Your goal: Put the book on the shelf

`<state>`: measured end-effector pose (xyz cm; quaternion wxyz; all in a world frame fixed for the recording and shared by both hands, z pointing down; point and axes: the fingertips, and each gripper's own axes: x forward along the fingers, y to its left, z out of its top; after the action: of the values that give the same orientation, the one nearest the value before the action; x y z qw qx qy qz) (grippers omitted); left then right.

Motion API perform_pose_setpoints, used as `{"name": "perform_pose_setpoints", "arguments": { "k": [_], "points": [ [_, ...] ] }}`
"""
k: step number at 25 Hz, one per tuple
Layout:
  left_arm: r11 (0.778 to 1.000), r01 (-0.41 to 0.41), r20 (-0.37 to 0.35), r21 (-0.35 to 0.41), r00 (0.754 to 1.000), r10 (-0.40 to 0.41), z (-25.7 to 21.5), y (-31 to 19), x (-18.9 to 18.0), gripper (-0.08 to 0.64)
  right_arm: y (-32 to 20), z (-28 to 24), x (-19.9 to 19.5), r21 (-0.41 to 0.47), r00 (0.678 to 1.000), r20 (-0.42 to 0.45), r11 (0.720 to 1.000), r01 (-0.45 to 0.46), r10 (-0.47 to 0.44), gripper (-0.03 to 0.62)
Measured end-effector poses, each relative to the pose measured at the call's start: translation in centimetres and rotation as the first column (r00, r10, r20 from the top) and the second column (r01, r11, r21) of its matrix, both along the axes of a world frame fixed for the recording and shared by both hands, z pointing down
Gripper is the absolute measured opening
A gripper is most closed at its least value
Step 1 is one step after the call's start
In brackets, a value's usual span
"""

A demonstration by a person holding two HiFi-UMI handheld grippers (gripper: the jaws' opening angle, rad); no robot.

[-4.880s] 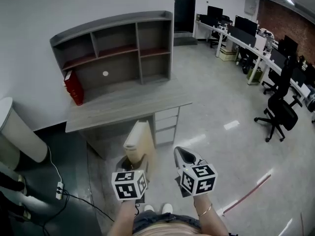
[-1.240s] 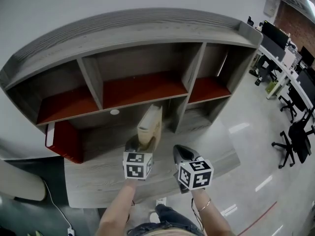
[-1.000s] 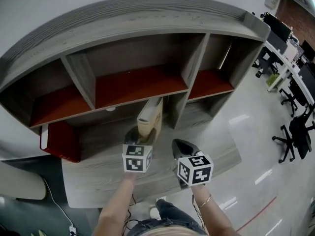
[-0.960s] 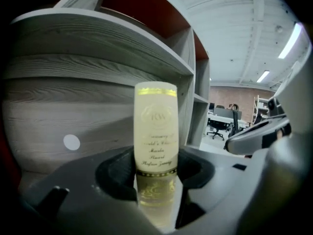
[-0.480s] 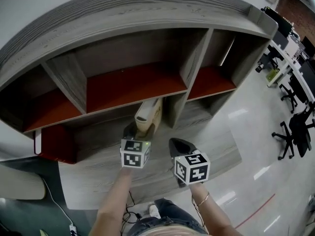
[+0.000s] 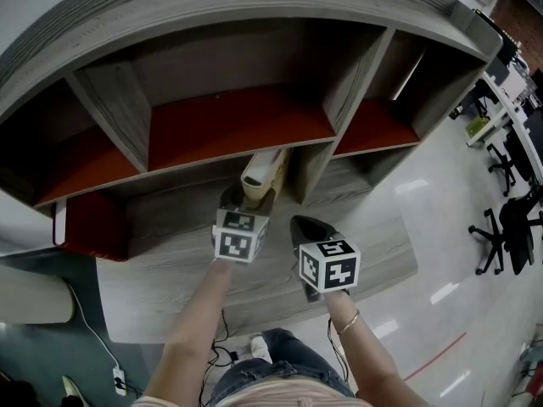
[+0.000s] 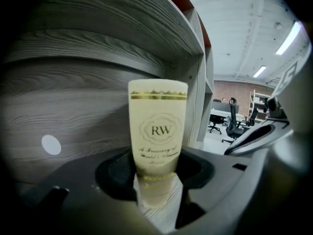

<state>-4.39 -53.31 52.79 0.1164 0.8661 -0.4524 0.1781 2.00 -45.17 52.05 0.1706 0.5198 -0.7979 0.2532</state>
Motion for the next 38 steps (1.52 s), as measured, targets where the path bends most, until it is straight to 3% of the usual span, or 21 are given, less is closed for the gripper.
{"name": "perform_pose_setpoints", "arguments": {
  "k": [8,21,31,35,38],
  "points": [
    [0.999,-0.027,0.024,0.019,0.999,0.027,-0.1,-0.6,1.0,0.219,-0.7,0.9,-0.5,-0.028,1.0,-0.009,1.0,0.012,-0.013,0.009],
    [1.0,-0.003,0.082,0.015,0.997,0.002,0.9,0.6,1.1,0.233,1.1,0.8,-0.2,-0.028,1.0,-0.007,1.0,0.013,-0.014,0.009],
    [0.999,0.039,0.064,-0.003,0.997,-0.038,-0.6,5.3,-1.4,0.238,4.8,-0.3,-0.7,-0.005,1.0,0.002,1.0,0.013,-0.013,0.009],
    [0.998,0.06,0.022,0.002,0.998,-0.06,-1.8,8.2,-2.8,0.235,6.7,-1.4,-1.4,0.028,0.999,0.028,0.999,0.021,-0.022,0.009],
    [0.996,0.086,-0.028,0.02,0.996,-0.085,-3.0,10.6,-3.8,0.147,8.2,-2.7,-2.0,0.066,0.998,0.053,0.997,0.03,-0.033,0.009]
  ]
}}
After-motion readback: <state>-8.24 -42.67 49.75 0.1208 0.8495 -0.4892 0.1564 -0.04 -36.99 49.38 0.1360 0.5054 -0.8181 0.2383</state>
